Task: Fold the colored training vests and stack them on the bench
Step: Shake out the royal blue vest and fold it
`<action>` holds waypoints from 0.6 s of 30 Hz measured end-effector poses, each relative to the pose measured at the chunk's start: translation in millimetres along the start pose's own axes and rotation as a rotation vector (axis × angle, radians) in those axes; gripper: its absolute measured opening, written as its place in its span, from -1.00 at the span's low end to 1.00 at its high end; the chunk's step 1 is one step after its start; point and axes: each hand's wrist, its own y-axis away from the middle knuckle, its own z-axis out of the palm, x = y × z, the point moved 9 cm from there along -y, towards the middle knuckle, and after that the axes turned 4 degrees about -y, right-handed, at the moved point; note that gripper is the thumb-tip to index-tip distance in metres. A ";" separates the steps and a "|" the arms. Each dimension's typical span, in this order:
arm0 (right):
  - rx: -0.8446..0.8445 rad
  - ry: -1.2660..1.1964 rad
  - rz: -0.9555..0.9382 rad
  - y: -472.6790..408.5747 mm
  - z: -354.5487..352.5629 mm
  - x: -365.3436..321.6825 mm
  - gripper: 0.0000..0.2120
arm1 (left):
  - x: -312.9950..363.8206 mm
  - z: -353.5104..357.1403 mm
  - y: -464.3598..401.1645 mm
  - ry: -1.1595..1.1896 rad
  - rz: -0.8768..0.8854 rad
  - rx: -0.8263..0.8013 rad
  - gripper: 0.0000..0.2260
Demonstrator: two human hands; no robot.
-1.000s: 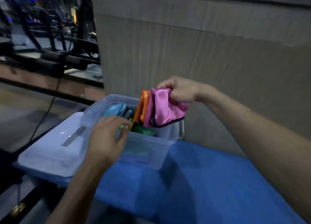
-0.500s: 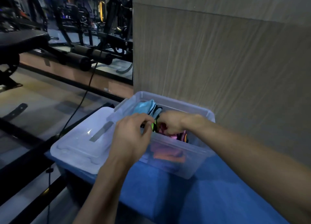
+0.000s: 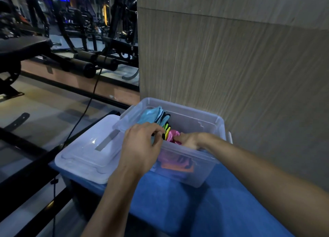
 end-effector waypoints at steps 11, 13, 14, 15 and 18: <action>0.511 -0.267 -0.189 73.3 -47.5 -11.1 -0.46 | -51.2 -71.7 9.7 -0.010 -0.170 0.363 -0.85; 0.668 -0.307 -0.284 100.5 -43.5 -31.9 -0.44 | -100.0 -67.9 19.2 -0.126 -0.366 0.248 -0.91; 0.677 -0.270 -0.315 109.9 -33.9 -45.6 -0.45 | -121.5 -57.4 24.4 -0.229 -0.442 0.104 -0.86; 0.662 -0.209 -0.323 114.4 -21.8 -57.3 -0.50 | -137.5 -41.8 32.0 -0.341 -0.473 -0.081 -0.72; 0.714 -0.042 -0.223 117.6 -6.4 -66.8 -0.67 | -156.4 2.0 68.5 -0.563 -0.491 -0.501 -0.48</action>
